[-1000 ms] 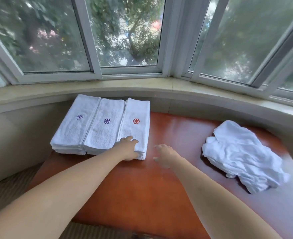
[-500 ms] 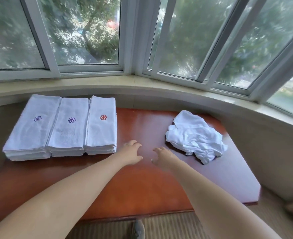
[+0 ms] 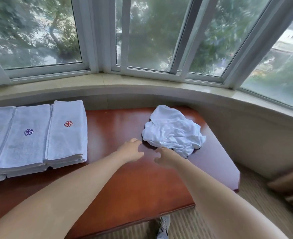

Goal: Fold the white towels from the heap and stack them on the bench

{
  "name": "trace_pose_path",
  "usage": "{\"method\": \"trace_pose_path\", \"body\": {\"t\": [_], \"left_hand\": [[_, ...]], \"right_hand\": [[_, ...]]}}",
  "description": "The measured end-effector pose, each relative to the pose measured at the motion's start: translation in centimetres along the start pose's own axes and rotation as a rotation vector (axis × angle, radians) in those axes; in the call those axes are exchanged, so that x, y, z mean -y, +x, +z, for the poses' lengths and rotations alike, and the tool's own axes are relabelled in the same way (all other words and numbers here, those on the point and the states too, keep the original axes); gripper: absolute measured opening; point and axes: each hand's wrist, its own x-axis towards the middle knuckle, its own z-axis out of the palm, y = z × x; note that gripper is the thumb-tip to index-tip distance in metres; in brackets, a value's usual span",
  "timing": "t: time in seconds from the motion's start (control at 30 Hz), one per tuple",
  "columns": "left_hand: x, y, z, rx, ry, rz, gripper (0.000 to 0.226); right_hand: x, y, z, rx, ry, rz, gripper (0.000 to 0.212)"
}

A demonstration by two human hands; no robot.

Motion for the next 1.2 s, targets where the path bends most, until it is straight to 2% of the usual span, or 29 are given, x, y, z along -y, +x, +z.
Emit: {"method": "trace_pose_path", "body": {"t": [0.13,0.33,0.47,0.6,0.77,0.97,1.03,1.1,1.2], "left_hand": [[-3.2,6.1,2.1,0.027,0.0,-0.033,0.061],[-9.4,15.7,5.1,0.119,-0.051,-0.171,0.051],[-12.6,21.5,7.8,0.149,-0.092,-0.269,0.051],[-13.9,25.5,10.4,0.174,-0.111,-0.346,0.051],[-14.3,29.1,12.2,0.199,-0.121,-0.389,0.053],[-14.7,32.7,13.5,0.188,-0.137,-0.401,0.061],[-14.8,33.5,13.9,0.208,-0.142,-0.398,0.064],[-14.7,34.0,14.4,0.236,-0.127,-0.385,0.068],[-14.8,34.2,14.8,0.289,-0.027,-0.36,0.064]], "right_hand": [[-6.3,4.1,-0.7,0.068,-0.007,-0.026,0.052],[-17.6,11.2,-3.2,0.18,0.062,-0.075,0.019],[-24.8,16.7,-4.7,0.24,0.048,-0.024,0.047],[-30.1,21.5,-4.5,0.257,0.024,-0.011,0.048],[-32.5,26.1,-3.4,0.234,0.099,0.009,0.052],[-31.8,30.5,-2.4,0.146,0.076,-0.096,0.054],[-31.4,31.2,-1.8,0.186,0.042,-0.102,0.053],[-31.0,31.4,-1.4,0.251,0.009,-0.104,0.043],[-30.6,30.7,-1.0,0.467,-0.045,-0.226,0.026]]}}
